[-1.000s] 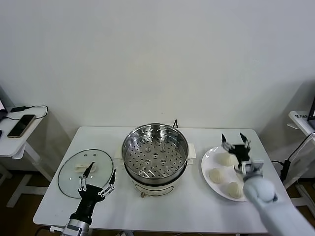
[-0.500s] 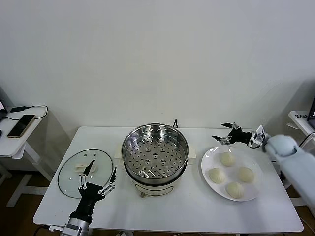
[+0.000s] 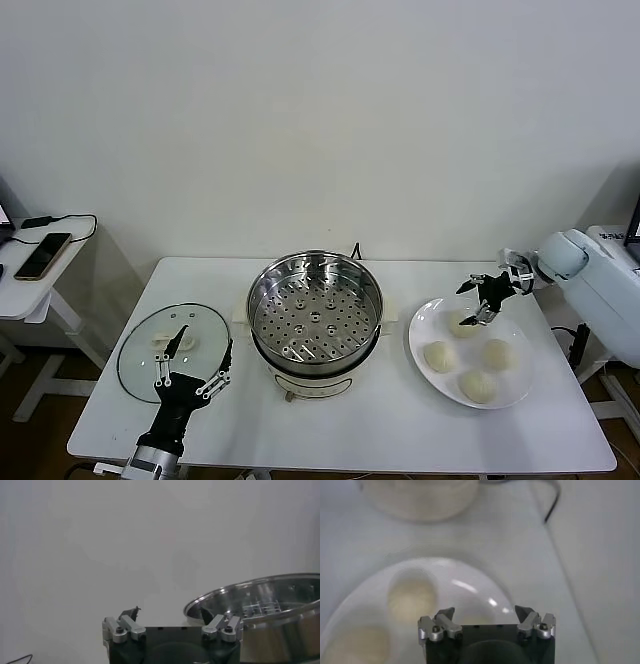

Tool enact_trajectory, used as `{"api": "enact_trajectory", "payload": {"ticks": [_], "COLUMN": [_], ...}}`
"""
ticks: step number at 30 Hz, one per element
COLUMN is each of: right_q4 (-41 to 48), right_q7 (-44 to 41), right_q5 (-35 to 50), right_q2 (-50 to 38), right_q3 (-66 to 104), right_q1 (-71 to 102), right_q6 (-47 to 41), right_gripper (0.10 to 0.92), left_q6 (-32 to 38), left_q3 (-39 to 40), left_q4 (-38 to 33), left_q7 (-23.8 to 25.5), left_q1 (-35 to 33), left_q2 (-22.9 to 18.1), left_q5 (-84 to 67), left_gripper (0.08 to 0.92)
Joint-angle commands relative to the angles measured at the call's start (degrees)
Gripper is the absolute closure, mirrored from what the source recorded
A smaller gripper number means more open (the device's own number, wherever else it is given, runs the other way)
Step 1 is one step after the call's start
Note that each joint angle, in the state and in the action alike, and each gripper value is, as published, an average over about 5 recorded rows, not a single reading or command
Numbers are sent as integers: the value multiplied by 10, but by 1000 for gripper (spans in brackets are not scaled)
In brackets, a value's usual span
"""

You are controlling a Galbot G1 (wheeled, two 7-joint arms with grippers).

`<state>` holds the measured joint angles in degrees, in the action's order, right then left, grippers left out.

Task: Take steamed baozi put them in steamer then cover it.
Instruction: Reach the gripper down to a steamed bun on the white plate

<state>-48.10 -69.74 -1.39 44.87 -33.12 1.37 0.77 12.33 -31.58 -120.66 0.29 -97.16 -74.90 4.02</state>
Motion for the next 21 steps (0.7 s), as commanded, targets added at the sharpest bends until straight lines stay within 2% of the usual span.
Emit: {"api": "enact_trajectory", "payload": {"ticks": [1, 15, 21], "right_q4": [29, 65, 71], "right_q7": [-25, 5, 19], "right_q5": [-55, -106, -111], "right_q2": [22, 54, 60], "right_q3": [-36, -30, -22], "right_q1": [-28, -16, -6], "right_q6": [2, 23, 27], "right_gripper": [203, 203, 230], "left_q6": [2, 6, 7], "left_q3": [-1, -1, -1], "left_q4": [-1, 6, 7], "left_q7": [-1, -5, -6], "left_q1": [-2, -2, 0], "left_q2": [-1, -4, -4], "left_q5": [0, 0, 0], "left_gripper": [177, 177, 177]}}
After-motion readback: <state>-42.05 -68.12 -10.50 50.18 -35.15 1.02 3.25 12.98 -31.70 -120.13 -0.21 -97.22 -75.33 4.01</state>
